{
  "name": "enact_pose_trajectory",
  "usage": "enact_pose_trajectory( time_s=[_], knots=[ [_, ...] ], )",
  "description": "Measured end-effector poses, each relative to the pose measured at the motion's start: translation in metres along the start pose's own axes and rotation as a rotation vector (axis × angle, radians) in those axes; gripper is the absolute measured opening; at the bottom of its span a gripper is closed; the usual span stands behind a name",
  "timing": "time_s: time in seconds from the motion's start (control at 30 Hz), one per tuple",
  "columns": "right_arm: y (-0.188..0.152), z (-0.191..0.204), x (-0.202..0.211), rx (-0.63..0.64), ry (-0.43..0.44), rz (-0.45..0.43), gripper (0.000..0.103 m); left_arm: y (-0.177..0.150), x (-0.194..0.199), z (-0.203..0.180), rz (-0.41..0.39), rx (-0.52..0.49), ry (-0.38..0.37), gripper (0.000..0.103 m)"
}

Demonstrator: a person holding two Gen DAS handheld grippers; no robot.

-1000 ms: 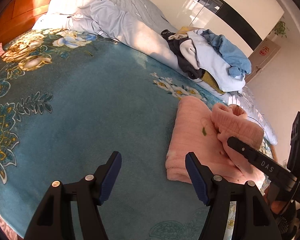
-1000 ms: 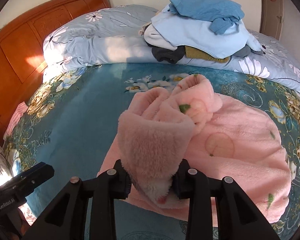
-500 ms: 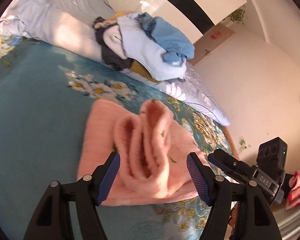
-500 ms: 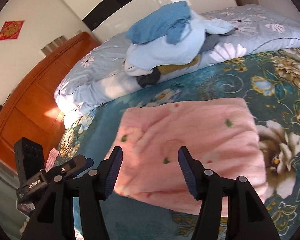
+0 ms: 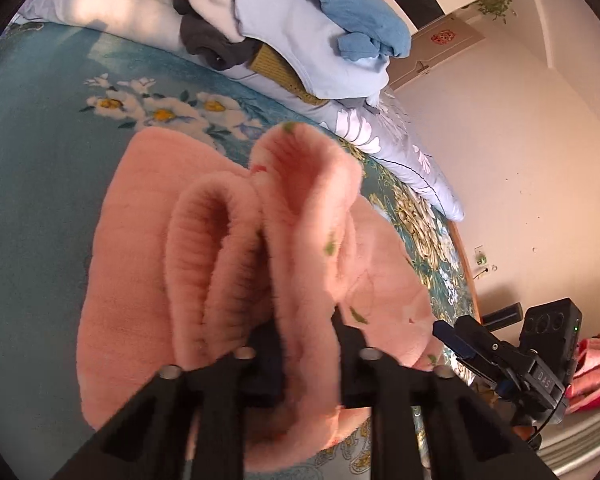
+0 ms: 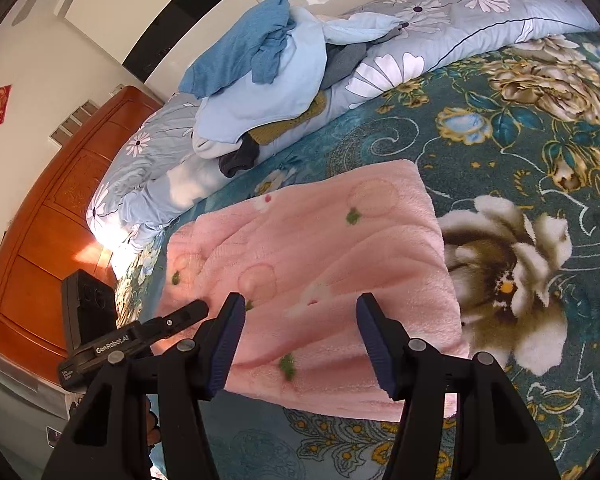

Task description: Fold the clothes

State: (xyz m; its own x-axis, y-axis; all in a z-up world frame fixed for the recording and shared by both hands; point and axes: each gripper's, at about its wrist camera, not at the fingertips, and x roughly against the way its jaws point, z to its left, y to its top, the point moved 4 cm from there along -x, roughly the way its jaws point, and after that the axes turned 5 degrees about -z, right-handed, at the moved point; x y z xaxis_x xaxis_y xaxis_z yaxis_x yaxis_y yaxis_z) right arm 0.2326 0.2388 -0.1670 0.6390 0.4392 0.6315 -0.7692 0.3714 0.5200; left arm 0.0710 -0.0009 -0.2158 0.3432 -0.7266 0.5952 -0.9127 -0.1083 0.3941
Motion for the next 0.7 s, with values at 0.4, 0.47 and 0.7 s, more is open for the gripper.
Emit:
enact_pose_trajectory(
  time_s=[0.4,0.47,0.7],
  knots=[
    [-0.008,-0.018,-0.006,-0.012,-0.038,0.03,0.059,-0.008,0.03,0.049,-0.017,0.126,-0.031,0.018],
    [-0.009,-0.022,-0.006,-0.028,-0.038,0.031,0.059,-0.014,0.029,0.049,-0.028,0.116,-0.027,0.018],
    [-0.005,-0.028,0.011,-0.028,-0.035,0.011,0.059,-0.008,0.049,0.025,-0.102,-0.069,0.184,0.071]
  ],
)
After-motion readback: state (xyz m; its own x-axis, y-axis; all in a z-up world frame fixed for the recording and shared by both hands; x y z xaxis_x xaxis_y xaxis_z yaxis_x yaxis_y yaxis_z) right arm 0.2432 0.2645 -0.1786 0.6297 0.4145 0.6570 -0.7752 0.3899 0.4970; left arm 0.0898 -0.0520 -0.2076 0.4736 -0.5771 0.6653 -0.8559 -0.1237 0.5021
